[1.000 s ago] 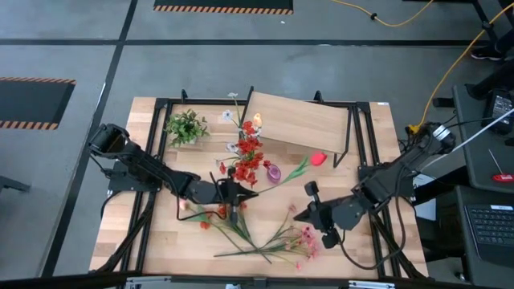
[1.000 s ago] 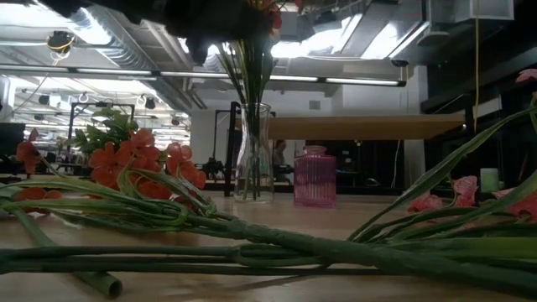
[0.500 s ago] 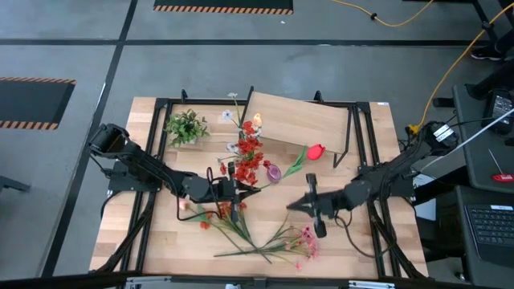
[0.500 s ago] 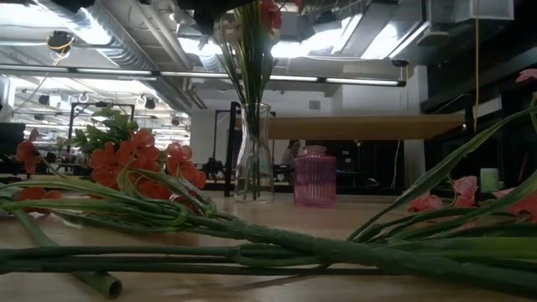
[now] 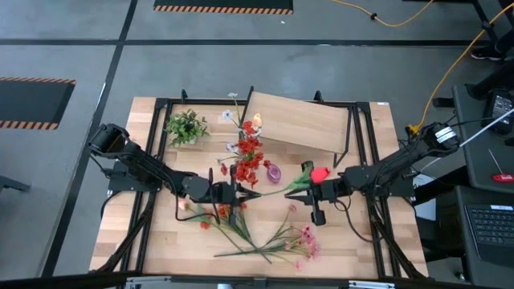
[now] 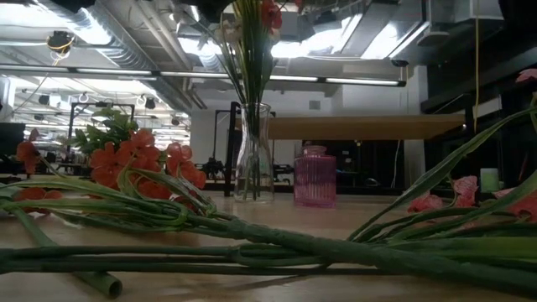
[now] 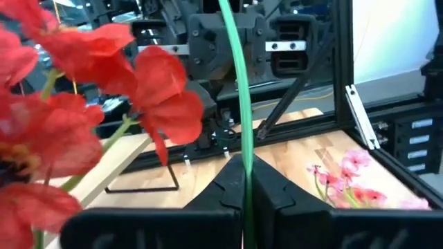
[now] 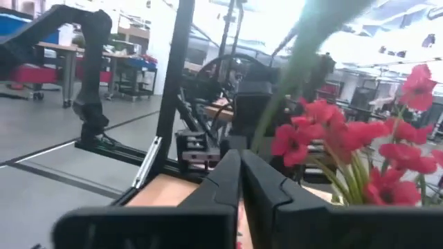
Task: Pick and place flowers into a vace then onto a shelf
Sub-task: Put the red tulip into the transparent vase
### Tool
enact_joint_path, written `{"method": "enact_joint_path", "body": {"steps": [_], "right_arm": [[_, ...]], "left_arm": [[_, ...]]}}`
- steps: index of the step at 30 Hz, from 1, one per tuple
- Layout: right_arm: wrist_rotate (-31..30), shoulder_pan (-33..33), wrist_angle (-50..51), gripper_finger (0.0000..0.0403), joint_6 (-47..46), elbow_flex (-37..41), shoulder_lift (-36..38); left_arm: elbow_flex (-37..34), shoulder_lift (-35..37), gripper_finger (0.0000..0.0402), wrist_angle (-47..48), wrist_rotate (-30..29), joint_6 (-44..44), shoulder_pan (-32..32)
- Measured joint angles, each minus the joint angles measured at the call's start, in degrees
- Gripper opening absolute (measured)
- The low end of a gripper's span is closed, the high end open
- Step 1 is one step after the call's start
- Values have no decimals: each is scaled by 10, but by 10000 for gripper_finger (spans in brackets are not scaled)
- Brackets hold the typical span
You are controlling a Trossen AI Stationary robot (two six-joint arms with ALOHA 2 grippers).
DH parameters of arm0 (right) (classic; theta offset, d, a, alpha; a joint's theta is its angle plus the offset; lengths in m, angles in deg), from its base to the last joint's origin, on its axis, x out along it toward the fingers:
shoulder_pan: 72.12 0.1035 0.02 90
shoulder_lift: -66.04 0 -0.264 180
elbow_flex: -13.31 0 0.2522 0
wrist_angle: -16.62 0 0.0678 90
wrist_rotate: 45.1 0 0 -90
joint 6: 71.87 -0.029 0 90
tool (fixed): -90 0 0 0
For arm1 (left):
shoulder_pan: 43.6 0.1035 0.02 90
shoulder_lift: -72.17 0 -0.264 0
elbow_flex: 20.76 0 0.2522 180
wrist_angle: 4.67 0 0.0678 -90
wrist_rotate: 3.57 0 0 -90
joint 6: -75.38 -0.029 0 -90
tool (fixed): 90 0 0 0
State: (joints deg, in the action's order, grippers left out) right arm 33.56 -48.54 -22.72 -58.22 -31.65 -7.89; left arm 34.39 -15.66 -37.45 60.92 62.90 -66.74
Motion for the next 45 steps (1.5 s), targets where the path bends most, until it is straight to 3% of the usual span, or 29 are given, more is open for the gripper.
{"method": "enact_joint_path", "body": {"steps": [13, 33, 38, 45], "right_arm": [[9, -28, -25, 138, -15, 0, 0], [9, -44, -44, 146, -13, 0, 0], [9, -44, -44, 123, -3, 0, 0], [9, -44, -64, 19, 1, 0, 0]], "left_arm": [[0, 0, 2, 8, -1, -18, 0], [0, 0, 2, 36, 0, -17, 46], [0, 0, 2, 36, 0, -17, 49], [0, 0, 2, 34, 1, -17, 49]]}}
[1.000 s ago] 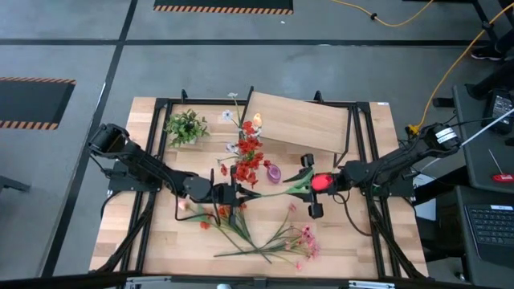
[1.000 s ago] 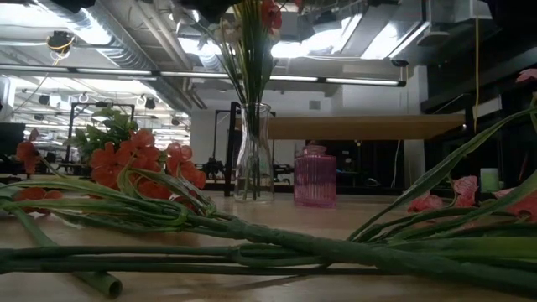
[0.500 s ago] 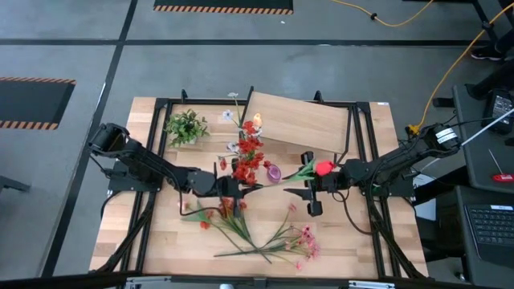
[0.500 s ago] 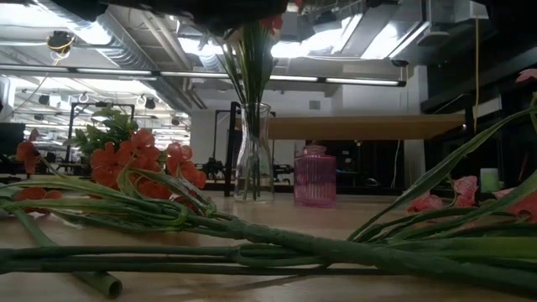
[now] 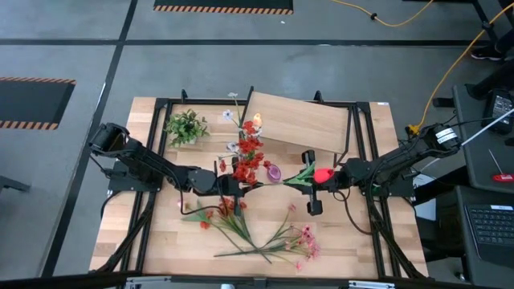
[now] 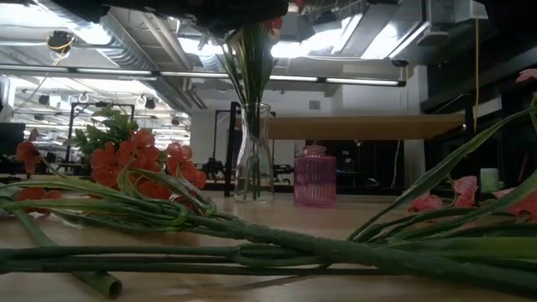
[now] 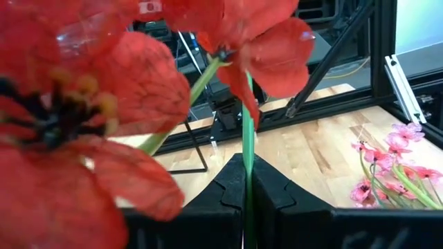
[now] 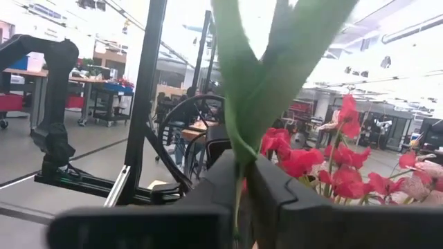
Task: Pick and place flowers into a vace then onto a shelf
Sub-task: Put the red tulip into the transparent vase
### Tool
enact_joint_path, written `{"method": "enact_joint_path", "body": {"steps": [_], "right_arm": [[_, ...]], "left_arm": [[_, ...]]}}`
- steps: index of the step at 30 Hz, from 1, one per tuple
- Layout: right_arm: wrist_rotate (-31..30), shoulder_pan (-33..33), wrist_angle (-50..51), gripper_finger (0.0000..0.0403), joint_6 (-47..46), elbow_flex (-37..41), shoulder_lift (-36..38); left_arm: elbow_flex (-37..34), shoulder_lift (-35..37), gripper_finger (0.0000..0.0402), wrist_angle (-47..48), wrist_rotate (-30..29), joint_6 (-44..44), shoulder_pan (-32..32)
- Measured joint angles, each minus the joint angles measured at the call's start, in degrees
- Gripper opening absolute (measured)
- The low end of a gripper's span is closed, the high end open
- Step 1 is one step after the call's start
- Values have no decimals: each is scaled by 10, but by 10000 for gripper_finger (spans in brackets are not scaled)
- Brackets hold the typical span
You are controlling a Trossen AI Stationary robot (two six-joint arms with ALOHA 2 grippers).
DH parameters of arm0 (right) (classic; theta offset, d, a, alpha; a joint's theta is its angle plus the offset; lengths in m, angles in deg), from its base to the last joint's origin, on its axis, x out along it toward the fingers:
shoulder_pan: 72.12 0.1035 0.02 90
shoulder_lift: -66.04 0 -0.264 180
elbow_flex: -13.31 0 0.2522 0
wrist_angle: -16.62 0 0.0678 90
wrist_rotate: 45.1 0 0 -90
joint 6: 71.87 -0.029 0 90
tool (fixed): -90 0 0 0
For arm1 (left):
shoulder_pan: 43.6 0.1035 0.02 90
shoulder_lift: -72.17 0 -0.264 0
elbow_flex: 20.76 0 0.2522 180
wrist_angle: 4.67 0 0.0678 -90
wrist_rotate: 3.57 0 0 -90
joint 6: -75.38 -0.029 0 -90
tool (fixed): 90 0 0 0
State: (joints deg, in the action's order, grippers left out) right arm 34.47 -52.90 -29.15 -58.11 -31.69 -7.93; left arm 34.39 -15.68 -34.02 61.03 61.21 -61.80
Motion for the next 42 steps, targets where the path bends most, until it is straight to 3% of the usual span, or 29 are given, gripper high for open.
{"method": "enact_joint_path", "body": {"steps": [8, 18, 27, 31, 35, 42], "right_arm": [[0, 0, -1, 6, 3, 0, 2], [-3, 0, 100, 2, -15, 0, 84], [-68, -11, 230, 1, -31, -1, 158], [-66, -23, 237, 1, -32, -1, 174], [-65, -43, 249, 0, -44, -3, 176], [-64, -89, 375, 0, -77, -87, 148]], "left_arm": [[0, 0, 11, 0, -6, -1, -9], [0, 9, 84, 23, -49, 37, -77], [0, 67, 113, 167, -91, 183, -153], [0, 98, 108, 237, -160, 224, -173], [0, 130, 102, 325, -227, 283, -184], [0, 160, 100, 421, -277, 344, -185]]}}
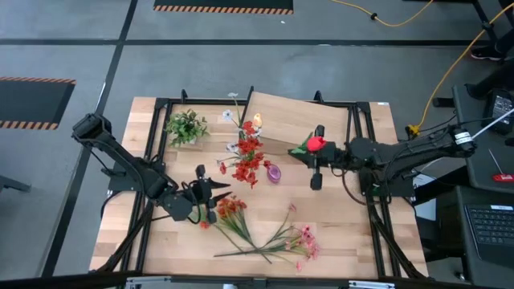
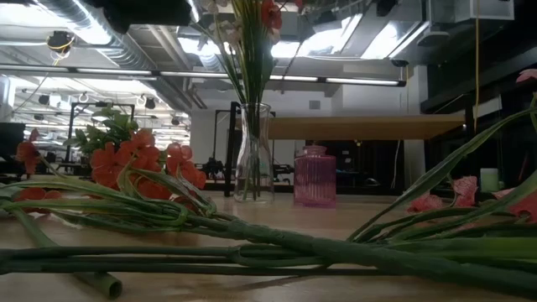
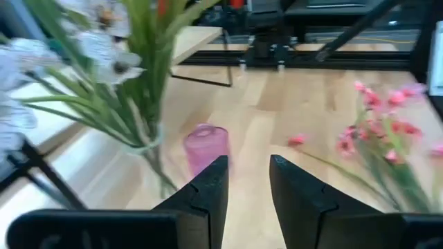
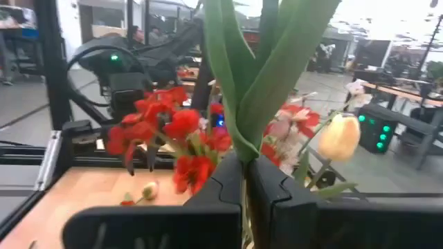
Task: Pick and place flowers into a vace then onto a shelf
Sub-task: Put the red tulip into the transparent vase
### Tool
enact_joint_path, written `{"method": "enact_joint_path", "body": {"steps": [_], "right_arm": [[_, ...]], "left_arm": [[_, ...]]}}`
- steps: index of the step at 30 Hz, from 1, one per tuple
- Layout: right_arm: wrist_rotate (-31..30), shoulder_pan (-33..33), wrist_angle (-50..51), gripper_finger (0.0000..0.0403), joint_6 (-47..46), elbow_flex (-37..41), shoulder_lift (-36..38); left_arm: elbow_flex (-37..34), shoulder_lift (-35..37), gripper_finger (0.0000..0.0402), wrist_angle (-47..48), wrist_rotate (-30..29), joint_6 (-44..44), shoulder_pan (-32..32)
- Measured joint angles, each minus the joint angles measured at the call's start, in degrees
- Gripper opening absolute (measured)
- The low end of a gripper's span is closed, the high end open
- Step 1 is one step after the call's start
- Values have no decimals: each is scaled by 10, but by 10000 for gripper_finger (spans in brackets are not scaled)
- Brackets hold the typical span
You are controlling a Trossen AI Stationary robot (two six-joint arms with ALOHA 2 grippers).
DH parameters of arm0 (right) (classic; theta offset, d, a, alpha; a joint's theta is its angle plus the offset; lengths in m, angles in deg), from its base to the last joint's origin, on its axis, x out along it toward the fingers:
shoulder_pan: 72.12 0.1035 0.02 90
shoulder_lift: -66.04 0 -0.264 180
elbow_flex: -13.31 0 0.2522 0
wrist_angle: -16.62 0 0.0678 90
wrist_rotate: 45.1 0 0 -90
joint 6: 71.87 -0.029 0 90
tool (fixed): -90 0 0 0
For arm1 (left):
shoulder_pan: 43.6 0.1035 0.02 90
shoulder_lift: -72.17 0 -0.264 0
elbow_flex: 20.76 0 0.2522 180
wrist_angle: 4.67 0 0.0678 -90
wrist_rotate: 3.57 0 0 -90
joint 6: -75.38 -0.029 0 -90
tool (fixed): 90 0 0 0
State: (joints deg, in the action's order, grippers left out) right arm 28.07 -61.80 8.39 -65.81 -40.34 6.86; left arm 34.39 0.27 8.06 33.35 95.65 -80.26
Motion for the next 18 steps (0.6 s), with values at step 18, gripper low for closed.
{"method": "enact_joint_path", "body": {"steps": [18], "right_arm": [[119, -84, 53, 0, -90, -49, -44]], "left_arm": [[0, 0, 100, 13, -14, -5, 22]]}}
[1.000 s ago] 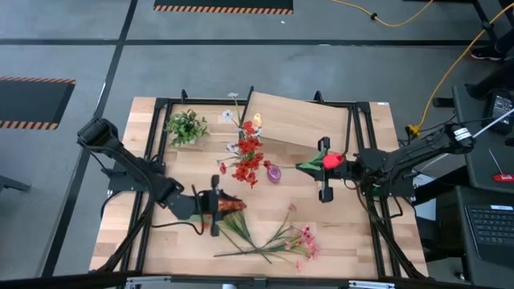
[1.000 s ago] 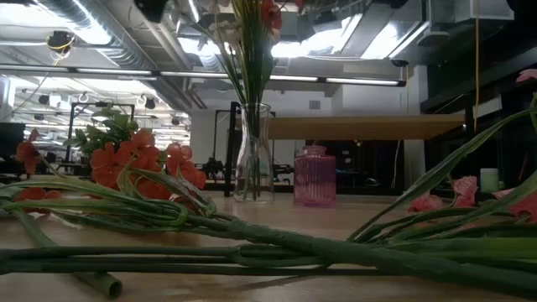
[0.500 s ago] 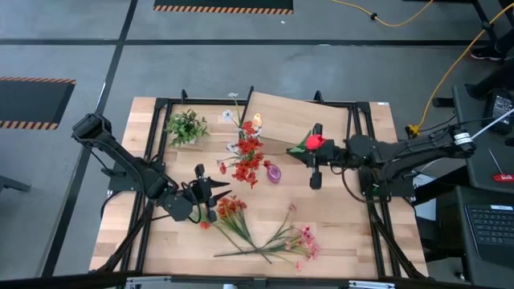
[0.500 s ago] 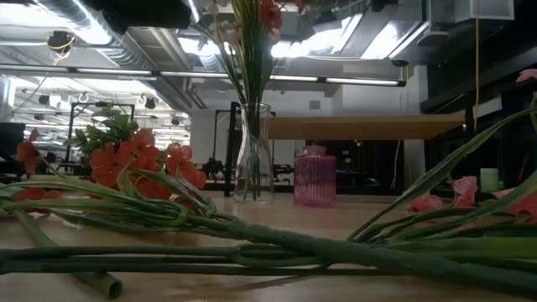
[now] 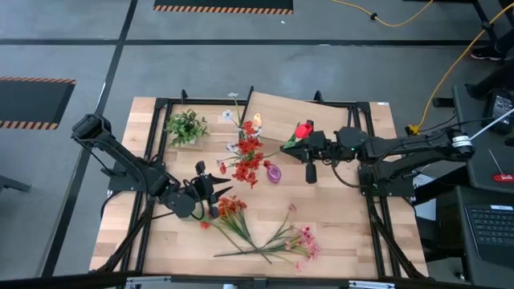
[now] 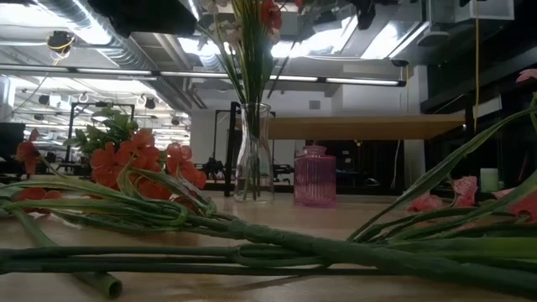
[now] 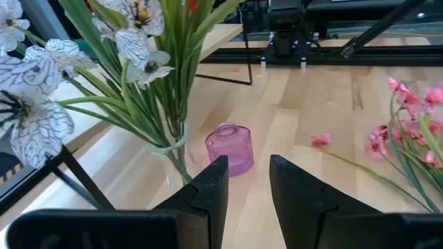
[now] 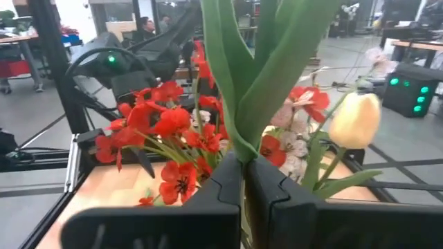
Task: Pick and place flowers into a vace then onto a shelf
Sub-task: Put the red tulip into the transparent vase
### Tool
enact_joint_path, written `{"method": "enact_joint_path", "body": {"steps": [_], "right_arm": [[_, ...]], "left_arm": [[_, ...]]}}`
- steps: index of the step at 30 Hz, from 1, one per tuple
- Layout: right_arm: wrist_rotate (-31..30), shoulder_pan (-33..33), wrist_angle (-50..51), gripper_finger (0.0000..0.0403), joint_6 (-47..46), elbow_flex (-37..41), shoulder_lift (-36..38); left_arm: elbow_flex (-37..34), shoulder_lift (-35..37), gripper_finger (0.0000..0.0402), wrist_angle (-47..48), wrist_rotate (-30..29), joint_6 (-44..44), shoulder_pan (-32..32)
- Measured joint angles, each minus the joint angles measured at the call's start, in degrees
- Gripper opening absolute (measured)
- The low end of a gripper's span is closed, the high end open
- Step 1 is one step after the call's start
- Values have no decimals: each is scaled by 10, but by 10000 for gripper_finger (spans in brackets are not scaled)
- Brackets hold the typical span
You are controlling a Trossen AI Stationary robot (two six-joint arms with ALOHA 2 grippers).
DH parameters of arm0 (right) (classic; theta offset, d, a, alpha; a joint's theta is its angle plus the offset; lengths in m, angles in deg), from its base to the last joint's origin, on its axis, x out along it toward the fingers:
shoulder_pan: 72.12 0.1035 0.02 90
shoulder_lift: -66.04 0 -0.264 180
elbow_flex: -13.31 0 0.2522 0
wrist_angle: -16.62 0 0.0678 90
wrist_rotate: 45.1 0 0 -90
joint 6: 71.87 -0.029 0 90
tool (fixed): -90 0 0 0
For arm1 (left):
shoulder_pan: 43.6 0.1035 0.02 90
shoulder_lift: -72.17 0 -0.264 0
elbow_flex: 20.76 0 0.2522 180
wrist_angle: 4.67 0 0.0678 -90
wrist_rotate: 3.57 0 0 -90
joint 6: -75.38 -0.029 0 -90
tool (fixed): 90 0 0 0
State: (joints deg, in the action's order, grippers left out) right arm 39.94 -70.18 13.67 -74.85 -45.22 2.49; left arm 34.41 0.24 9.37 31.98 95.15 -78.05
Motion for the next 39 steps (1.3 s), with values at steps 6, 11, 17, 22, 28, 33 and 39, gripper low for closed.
{"method": "enact_joint_path", "body": {"steps": [6, 11, 17, 22, 28, 33, 39], "right_arm": [[17, -10, -11, 0, -12, 0, -24], [18, -17, -25, 0, -12, 0, -47], [18, -19, -47, 0, -11, 0, -89], [18, -23, -69, 0, -8, 0, -129], [16, -36, -67, 13, -6, 1, -160], [17, -41, -67, 32, 4, 1, -183], [16, -41, -71, 45, 35, 1, -192]], "left_arm": [[0, 0, 100, 5, 1, 0, 10], [0, 0, 100, 14, 1, 0, 14], [0, 0, 100, 14, 1, 0, 16], [0, 0, 100, 13, 0, 0, 16], [0, 0, 100, 13, 0, 0, 16], [0, 0, 100, 13, 0, -8, 16], [0, -1, 100, 13, -1, -10, 16]]}}
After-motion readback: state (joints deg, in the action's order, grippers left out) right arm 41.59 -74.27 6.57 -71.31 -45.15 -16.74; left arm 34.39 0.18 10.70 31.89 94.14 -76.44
